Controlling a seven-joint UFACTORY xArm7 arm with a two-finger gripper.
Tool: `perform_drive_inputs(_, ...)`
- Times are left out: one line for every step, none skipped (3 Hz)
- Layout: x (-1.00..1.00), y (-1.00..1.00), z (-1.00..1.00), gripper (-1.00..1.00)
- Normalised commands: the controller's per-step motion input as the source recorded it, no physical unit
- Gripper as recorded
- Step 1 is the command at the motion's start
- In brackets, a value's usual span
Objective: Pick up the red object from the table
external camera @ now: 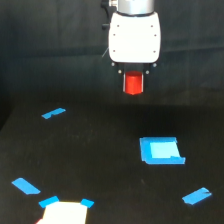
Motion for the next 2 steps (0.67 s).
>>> perform_drive_inputs(-0.23, 0.28, 0.57, -1.00)
perform_drive_inputs(-0.14, 0.38, 0.40, -0.97)
